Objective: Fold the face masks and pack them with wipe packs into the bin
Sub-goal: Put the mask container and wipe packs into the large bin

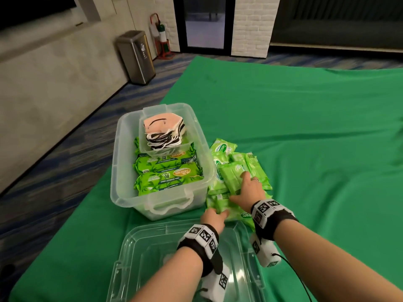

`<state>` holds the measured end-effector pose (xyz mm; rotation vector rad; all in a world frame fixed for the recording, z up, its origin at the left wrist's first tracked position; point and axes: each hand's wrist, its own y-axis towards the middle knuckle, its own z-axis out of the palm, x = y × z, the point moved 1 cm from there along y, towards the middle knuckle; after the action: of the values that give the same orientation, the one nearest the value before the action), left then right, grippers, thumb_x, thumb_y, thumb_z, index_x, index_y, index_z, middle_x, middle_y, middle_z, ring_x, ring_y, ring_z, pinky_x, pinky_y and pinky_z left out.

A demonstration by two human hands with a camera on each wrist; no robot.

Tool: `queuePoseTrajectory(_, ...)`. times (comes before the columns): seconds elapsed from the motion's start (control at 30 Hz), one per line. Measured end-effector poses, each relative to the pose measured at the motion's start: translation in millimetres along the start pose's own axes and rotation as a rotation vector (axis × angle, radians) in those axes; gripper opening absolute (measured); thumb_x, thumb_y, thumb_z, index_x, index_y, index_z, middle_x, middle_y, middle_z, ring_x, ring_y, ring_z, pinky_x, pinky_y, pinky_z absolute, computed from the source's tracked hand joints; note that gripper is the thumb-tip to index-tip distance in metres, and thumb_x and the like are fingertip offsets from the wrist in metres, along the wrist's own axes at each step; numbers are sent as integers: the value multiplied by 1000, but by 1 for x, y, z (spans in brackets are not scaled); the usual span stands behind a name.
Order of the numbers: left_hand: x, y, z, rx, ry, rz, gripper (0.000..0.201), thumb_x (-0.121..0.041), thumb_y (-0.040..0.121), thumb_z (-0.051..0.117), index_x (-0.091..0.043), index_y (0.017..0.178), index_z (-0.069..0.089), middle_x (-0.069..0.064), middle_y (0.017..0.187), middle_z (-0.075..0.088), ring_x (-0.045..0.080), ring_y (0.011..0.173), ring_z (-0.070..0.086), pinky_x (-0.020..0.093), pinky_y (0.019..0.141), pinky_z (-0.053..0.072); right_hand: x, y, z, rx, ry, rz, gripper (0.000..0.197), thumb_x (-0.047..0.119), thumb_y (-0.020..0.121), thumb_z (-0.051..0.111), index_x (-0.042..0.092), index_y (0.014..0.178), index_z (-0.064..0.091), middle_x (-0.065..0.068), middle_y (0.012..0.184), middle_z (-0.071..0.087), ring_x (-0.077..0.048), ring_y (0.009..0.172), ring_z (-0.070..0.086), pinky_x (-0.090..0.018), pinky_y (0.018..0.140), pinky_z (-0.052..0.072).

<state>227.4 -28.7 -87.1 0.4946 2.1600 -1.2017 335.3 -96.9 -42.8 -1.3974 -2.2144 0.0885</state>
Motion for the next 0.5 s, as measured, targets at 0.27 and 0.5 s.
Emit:
queuePoseTrajectory(0.27,-20,-19,-9,0,-449,28,19,-14,80,63,-6,91,49,19,105,57,27,85,60,35,69,55,-29,-25,-24,102,495,62,63,9,82,57,14,140,30,-8,88,54,-19,66,52,-25,55,44)
queuePoseTrajectory(0.5,-19,-43,-21,-255,-51,336,15,-14,84,62,-9,96,55,4,90,60,16,76,53,19,60,34,-35,-43,-27,113,648,-47,87,-3,83,50,30,148,3,-10,106,54,-19,61,52,-29,53,46)
